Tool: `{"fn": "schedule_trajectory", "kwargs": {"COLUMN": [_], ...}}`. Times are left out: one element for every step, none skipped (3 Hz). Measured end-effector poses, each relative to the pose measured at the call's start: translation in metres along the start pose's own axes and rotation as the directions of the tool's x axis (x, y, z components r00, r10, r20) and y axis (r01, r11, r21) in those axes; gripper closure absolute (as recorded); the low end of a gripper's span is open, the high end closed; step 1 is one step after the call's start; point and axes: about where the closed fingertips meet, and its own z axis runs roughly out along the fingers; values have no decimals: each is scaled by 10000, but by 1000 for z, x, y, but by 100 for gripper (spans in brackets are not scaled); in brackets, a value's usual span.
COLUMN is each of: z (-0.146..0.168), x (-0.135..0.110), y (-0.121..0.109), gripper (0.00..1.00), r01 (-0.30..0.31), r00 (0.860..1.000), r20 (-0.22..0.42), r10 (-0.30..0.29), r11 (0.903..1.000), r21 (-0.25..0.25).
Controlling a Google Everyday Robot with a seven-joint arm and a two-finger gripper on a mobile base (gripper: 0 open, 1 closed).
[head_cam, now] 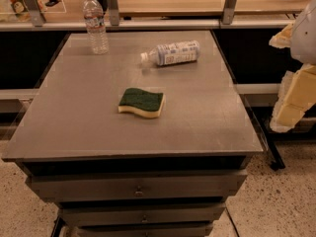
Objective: Place blue plastic bottle upright
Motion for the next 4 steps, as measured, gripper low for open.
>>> {"fn": "schedule_trajectory", "kwargs": {"z": [-2,-10,-14,-24], "x": [-1,-8,-14,-21], "y": [-2,-22,-57,-98], "gripper": [0,0,0,0], "r01": [40,393,706,970], "r00": [10000,9991,9970,9951], "r20": [-28,-147,-348,-304], "r10": [-39,-388,-691,-946], "r11": [9999,9986,9966,9910], "r21": [141,352,429,919]}}
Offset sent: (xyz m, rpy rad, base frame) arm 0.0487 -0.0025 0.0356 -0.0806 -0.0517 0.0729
